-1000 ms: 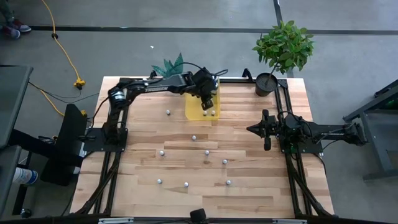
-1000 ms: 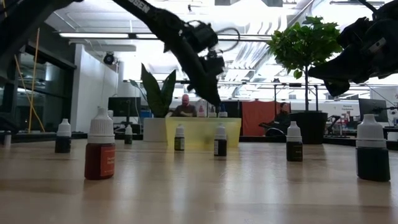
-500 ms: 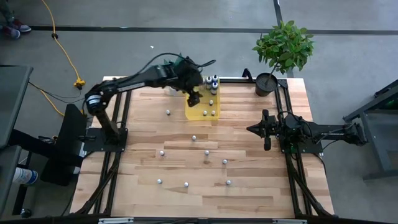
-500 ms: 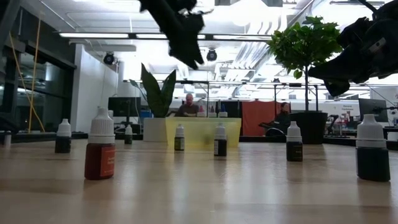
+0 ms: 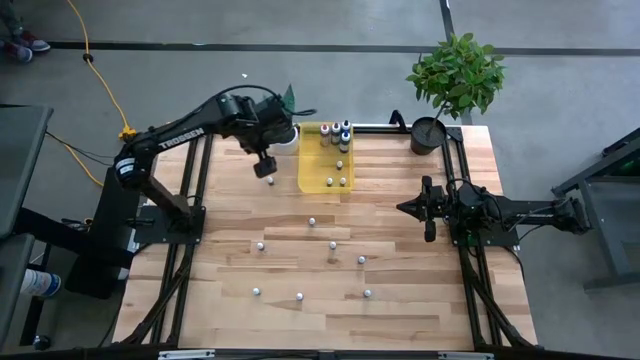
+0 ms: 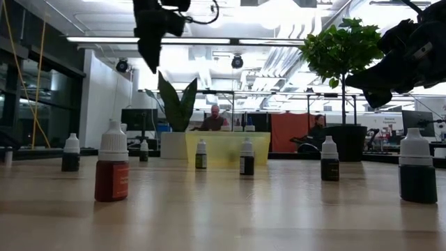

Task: Pick & Place food coloring
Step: Put the small green food coloring bottle into the yellow bin

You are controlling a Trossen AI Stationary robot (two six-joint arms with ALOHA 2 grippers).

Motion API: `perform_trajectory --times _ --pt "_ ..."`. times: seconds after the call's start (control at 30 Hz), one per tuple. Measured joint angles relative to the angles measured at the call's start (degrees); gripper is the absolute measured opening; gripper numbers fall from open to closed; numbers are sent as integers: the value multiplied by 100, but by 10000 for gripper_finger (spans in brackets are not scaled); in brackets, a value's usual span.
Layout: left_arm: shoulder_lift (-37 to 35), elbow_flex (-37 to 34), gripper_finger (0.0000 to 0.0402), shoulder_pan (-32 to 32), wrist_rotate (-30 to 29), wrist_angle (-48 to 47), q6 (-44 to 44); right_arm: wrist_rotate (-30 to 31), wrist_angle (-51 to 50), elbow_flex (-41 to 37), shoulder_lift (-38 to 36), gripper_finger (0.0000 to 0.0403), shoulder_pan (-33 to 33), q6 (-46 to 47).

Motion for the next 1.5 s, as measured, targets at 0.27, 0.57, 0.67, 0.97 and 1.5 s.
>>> perform_trajectory --times 0.27,0.57,0.67,0.97,1.5 --pt "15 -424 360 -123 -25 -166 -815 0 1 1 0 0 -1 0" --pt "-93 -1454 337 -854 -365 442 -2666 0 -2 1 0 0 1 2" --pt "-110 -1720 332 -1067 -667 638 -3293 0 -2 1 0 0 1 1" --pt "6 -2496 331 -867 -370 1784 -3610 1 -2 0 0 0 1 0" --pt "857 -2527 330 -262 -380 2195 -3434 0 -1 1 0 0 -1 2"
